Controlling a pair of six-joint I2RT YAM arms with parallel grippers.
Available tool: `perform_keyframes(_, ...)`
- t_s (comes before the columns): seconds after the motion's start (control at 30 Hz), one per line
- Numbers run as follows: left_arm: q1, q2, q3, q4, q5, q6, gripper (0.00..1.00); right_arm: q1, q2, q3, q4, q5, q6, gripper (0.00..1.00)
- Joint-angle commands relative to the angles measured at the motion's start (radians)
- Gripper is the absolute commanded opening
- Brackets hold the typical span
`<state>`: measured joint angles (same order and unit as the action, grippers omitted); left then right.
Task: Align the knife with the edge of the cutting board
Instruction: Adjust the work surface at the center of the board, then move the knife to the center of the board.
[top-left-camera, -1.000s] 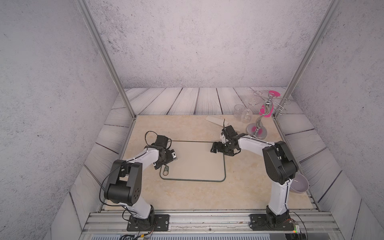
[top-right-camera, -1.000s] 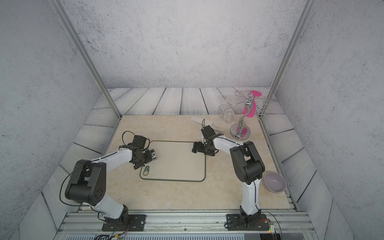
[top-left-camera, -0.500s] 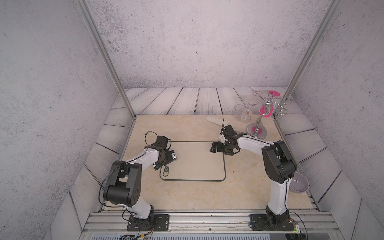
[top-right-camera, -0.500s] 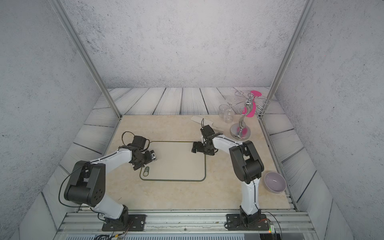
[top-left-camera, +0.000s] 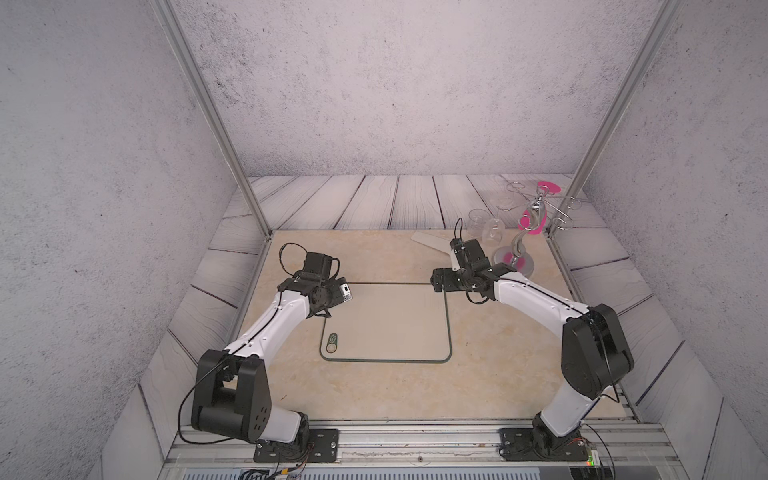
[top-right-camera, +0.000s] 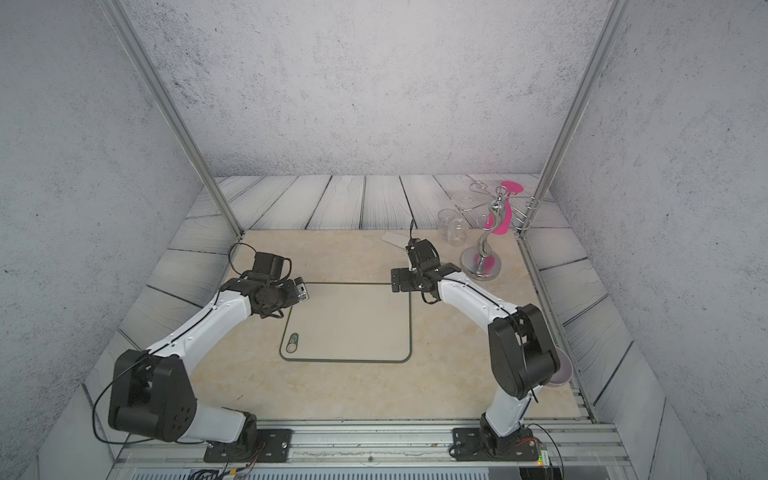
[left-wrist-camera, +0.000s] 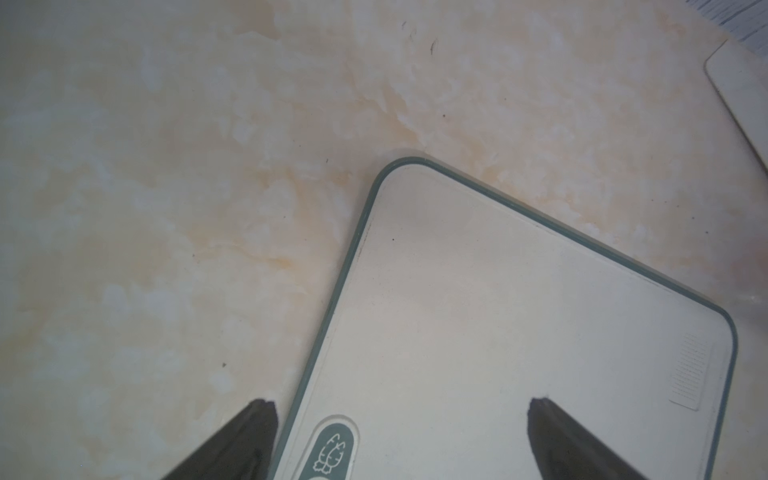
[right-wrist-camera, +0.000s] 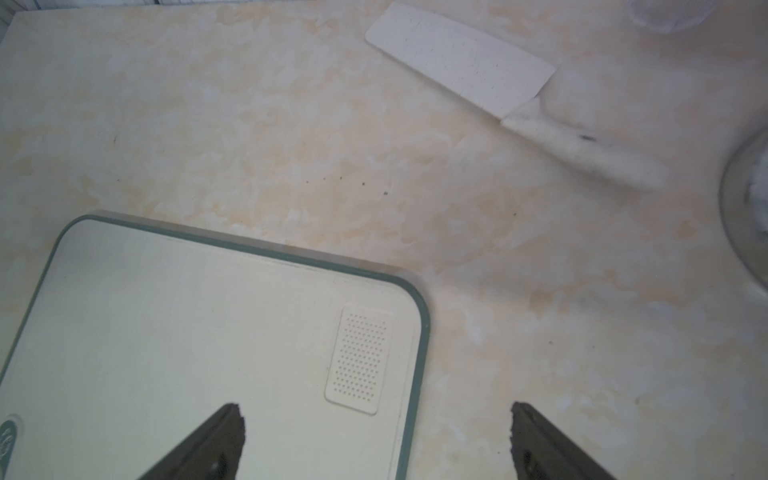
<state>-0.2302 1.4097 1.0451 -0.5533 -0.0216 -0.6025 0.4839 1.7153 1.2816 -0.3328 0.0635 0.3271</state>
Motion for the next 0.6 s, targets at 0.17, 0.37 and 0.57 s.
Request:
perform_keyframes(0.17,-0.050,-0.163,-0.039,-0.020,0.039,0.015,1.00,-0.070,0.164,0.153,-0.015,0.126,-0.164,0.99)
perform_keyframes(0.37,-0.074,-0.219,-0.068,-0.044,0.051,0.013,1.00,-0.109,0.291,0.284,-0.009,0.045,-0.232,0.99)
perform_keyframes(0.57,-0.081,-0.248,-0.100,-0.051,0.047,0.030,1.00,-0.142,0.462,0.496,-0.096,0.009,-0.285,0.99)
